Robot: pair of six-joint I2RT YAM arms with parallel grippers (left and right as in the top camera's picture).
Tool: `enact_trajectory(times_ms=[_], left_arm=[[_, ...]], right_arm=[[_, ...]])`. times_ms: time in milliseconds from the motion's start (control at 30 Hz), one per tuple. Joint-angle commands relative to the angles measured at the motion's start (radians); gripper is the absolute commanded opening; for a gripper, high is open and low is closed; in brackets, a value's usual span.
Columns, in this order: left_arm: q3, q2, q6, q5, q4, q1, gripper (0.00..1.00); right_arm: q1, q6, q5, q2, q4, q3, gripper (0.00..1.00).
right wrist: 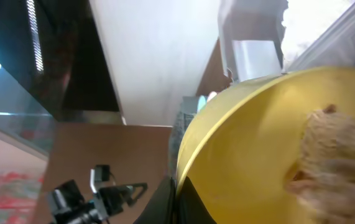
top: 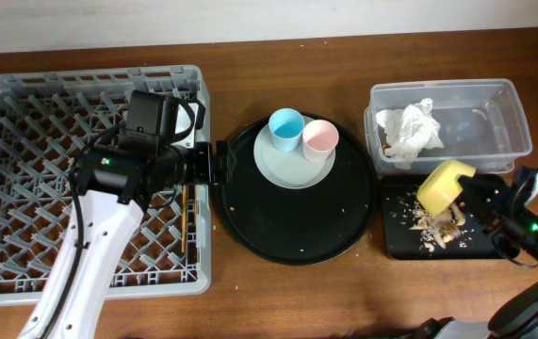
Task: Sort waste into correct bins and load items into the dishwasher rack
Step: 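Lift the yellow bowl and tip the food scraps onto the black tray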
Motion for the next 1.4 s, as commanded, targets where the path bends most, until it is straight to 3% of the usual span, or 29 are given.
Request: enact_trajectory(times_ms=[0, 133, 267, 533, 867, 1033, 1167, 1367], left_arm=[[0.010, -0.009, 0.002, 0.010, -0.002, 0.006, 0.99], [0.010, -0.009, 0.002, 0.010, -0.002, 0.006, 0.99], [0.010, -0.009, 0.002, 0.010, -0.002, 0.006, 0.99], [0.010, -0.009, 0.002, 0.010, -0.002, 0.006, 0.99], [0.010, -0.009, 0.002, 0.010, -0.002, 0.006, 0.99], [0.010, -0.009, 0.002, 0.010, -0.002, 0.006, 0.99], [0.010, -0.009, 0.002, 0.010, -0.002, 0.006, 0.99], [0.010, -0.009, 0.002, 0.010, -0.002, 0.006, 0.99]], right_arm=[[-0.007, 0.022, -0.065, -0.016, -0.017, 0.000, 0.04], [-0.008, 0.154, -0.065, -0.016, -0.017, 0.001, 0.04], [-0.008, 0.156, -0.043, -0.016, 0.011, 0.001, 0.04], [-0.006, 0.098, -0.062, -0.018, -0.150, 0.001, 0.04], [-0.006, 0.099, -0.047, -0.019, -0.146, 0.006, 0.04], [0.005, 0.103, 0.104, -0.019, -0.226, 0.098, 0.04], [0.090, 0.103, 0.285, -0.029, -0.341, 0.282, 0.04], [0.446, 0.133, 0.571, -0.062, -0.419, 0.482, 0.04]])
